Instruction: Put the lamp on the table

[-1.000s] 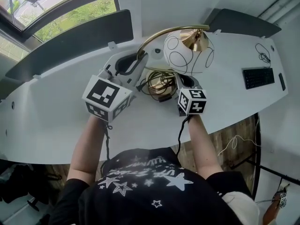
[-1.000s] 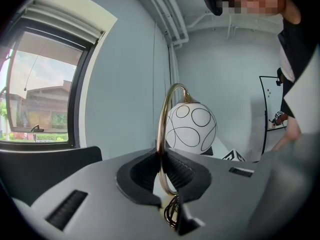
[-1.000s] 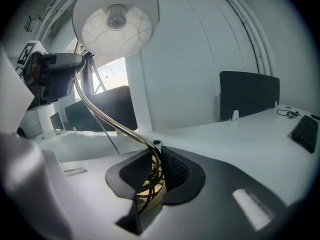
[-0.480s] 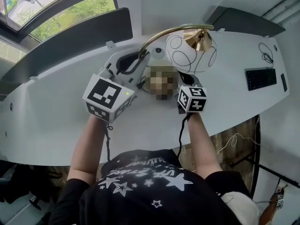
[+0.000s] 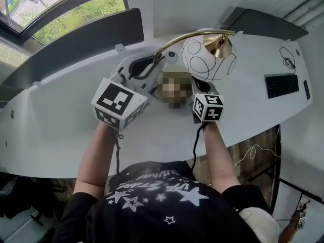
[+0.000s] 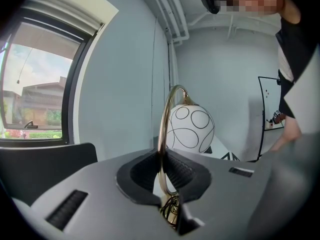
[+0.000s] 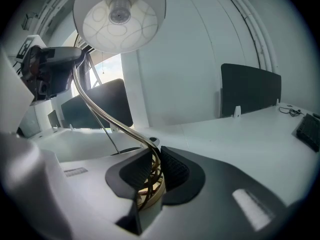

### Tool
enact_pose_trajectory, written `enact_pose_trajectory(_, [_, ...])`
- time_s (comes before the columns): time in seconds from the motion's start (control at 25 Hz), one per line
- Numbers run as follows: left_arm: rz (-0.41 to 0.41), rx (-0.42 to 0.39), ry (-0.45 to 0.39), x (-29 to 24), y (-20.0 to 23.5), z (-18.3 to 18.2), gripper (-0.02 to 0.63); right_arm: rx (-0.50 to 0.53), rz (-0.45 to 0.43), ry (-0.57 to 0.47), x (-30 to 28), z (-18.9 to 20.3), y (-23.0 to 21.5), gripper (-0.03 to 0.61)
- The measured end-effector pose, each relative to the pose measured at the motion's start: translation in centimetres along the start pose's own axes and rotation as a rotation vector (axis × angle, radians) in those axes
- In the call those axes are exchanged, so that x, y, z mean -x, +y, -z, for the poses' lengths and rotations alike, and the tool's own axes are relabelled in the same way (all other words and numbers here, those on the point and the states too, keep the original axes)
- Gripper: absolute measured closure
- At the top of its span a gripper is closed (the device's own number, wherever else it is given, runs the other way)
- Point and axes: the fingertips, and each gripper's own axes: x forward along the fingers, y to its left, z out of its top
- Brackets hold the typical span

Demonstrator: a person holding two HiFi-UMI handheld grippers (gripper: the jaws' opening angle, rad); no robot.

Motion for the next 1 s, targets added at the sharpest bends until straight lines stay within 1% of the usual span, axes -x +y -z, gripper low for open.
enact_pose_trajectory(0.16, [0.013,-0.004,-0.002,-0.2,-0.2,-0.1,0.581,-0.005,0.0,0.0,0.0,0.2,0.0,0.532])
enact_pose_trajectory(0.4, [0.005,0.007,-0.006,-0.1,-0.4,0.2,0.581,-0.007,0.002,-0.003,0.2,0.4,-0.1,0.532])
enact_pose_trajectory(0.6, [-0.013,0.013,-0.021,-0.2,-0.5,0.1,0.581,-0.003,0.034,0.006,0.1,0.5,-0.2,0.531])
enact_pose_trajectory(0.84, [-0.053,0.002,-0.029,0.1,-0.3,0.2,0.581,-0.044,0.02,0.007,0.0,0.8,0.1,0.529])
enact_pose_trajectory(0.96, [-0.081,0.017,-0.069,0.7,-0.2,-0.2,0.575,-0.054,0.019,0.011,0.3,0.9,0.3,0.494])
enact_pose_trajectory(1.0, [-0.085,0.016,-0.082,1.0,-0.3,-0.1,0.557,-0.054,0.02,0.012,0.4,0.9,0.4,0.474])
